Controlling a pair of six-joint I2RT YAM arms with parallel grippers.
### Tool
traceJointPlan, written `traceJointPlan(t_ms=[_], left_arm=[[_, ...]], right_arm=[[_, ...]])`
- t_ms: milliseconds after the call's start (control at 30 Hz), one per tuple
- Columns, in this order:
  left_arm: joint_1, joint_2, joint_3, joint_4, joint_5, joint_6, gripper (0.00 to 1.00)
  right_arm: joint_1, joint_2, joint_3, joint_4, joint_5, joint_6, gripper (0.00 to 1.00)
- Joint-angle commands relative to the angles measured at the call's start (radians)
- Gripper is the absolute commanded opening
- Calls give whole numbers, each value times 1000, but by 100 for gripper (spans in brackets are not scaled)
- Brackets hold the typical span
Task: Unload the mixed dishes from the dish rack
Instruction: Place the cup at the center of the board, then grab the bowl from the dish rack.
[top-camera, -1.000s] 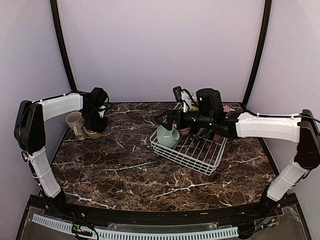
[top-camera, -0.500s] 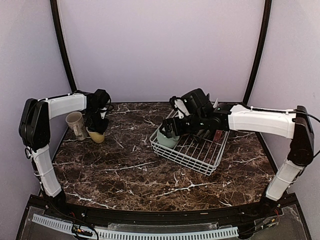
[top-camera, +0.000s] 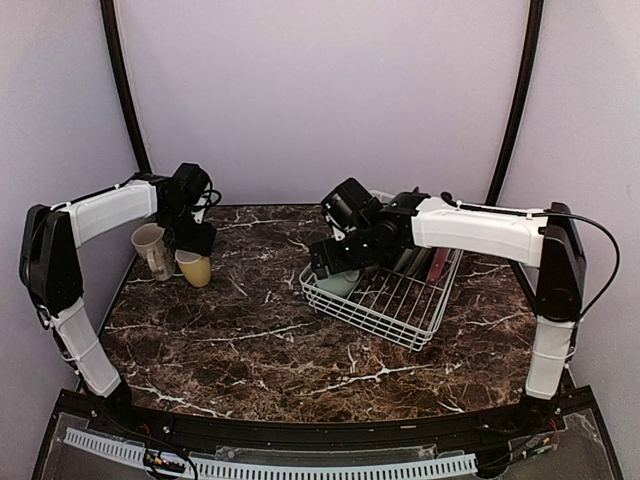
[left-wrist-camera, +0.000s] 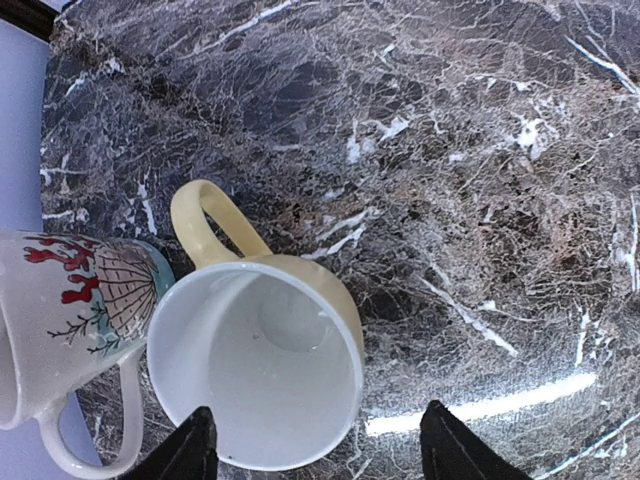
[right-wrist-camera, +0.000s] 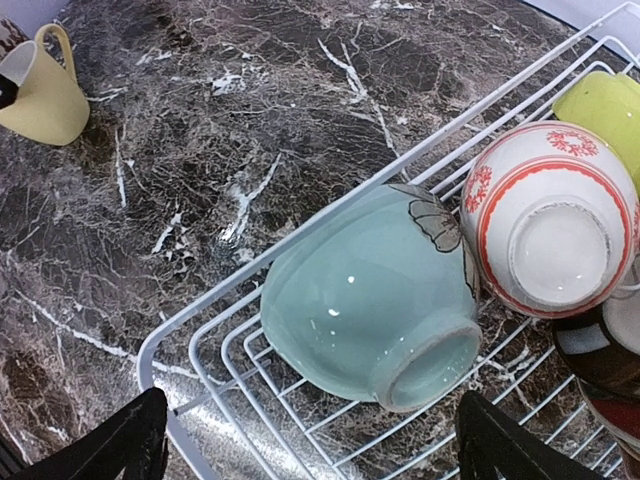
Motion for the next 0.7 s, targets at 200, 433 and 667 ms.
traceJointPlan(t_ms=[200, 433, 667], left_arm=[[-7, -130, -65, 78, 67, 12, 73], [-15, -139, -67, 80, 88, 10, 73], [-18, -140, -66, 83, 111, 7, 73]], right_arm=[[21, 189, 252, -239, 115, 66, 85], [21, 219, 258, -233, 120, 87, 84], [21, 239, 234, -149, 118, 104, 84]])
